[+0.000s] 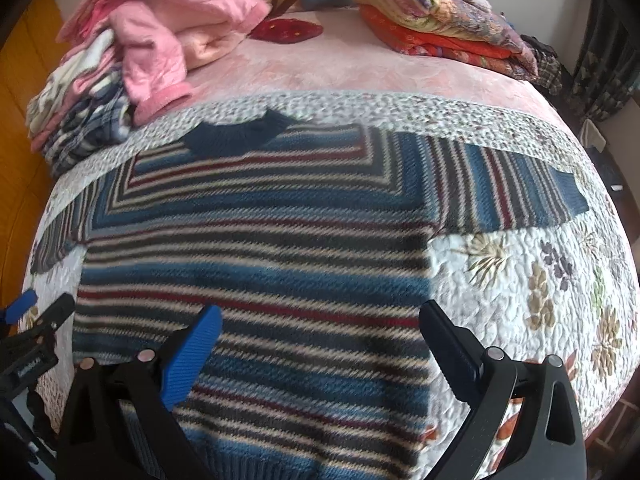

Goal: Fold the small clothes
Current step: 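Grasp the sweater sleeve cuff with the right gripper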

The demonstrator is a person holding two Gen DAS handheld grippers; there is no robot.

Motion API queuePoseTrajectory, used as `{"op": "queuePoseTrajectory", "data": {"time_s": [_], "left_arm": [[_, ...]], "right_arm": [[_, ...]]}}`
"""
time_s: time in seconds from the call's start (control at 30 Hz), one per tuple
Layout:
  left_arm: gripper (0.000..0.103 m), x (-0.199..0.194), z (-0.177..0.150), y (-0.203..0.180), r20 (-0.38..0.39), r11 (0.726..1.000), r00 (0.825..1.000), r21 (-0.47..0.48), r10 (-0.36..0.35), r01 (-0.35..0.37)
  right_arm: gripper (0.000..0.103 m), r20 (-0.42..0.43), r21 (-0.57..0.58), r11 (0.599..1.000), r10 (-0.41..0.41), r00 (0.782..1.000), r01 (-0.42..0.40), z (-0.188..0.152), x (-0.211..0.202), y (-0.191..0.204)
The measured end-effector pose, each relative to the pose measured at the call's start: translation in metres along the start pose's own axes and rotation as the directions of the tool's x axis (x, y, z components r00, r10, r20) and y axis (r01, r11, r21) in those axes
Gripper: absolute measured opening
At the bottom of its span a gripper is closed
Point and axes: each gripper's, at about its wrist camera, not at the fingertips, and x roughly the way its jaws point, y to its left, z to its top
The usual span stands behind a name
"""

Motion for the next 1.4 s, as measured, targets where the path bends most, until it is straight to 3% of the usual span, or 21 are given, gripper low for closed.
{"op": "queuePoseTrajectory", "data": {"time_s": [0.13,0.27,0.37,0.57,0.8,1.07,1.2,1.37,1.4], "left_arm": [[0.1,0.014,0.02,-0.009,-0.015,1.0,1.0,-0.01,-0.004,0.004],[0.1,0.024,0.036,-0.014,-0.013,0.996,0.999,-0.086,-0.037,0.036],[0.1,0.031,0.045,-0.025,0.011,0.997,0.999,-0.074,-0.03,0.031],[0.1,0.058,0.055,-0.039,-0.027,0.995,0.999,-0.087,-0.047,0.045],[0.1,0.074,0.061,-0.034,-0.019,0.995,0.999,-0.087,-0.045,0.043],[0.1,0.085,0.078,-0.026,0.0,0.993,0.999,-0.115,-0.033,0.033],[0.1,0.096,0.081,-0.023,-0.02,0.991,0.999,-0.134,-0.028,0.025],[0.1,0.108,0.078,-0.026,-0.048,0.993,0.999,-0.117,-0.021,0.015],[0.1,0.109,0.077,-0.026,-0.051,0.994,0.999,-0.112,-0.019,0.013]], "right_arm": [[0.099,-0.019,0.069,0.997,-0.036,0.999,0.037,0.028,0.01,-0.037],[0.099,-0.036,0.149,0.986,-0.073,0.997,0.078,0.06,0.028,-0.091],[0.099,-0.057,0.185,0.974,-0.12,0.991,0.129,0.083,0.05,-0.148],[0.099,-0.134,0.31,0.929,-0.169,0.977,0.203,0.1,0.096,-0.258],[0.093,-0.204,0.552,0.818,-0.055,0.977,0.161,0.086,0.137,-0.371],[0.086,-0.166,0.65,0.75,-0.018,0.986,0.123,0.075,0.151,-0.431],[0.085,-0.139,0.666,0.739,-0.006,0.99,0.097,0.076,0.159,-0.449],[0.054,-0.122,0.607,0.787,-0.045,0.992,0.11,0.091,0.17,-0.454],[0.04,-0.105,0.601,0.794,-0.037,0.994,0.093,0.092,0.169,-0.453]]}}
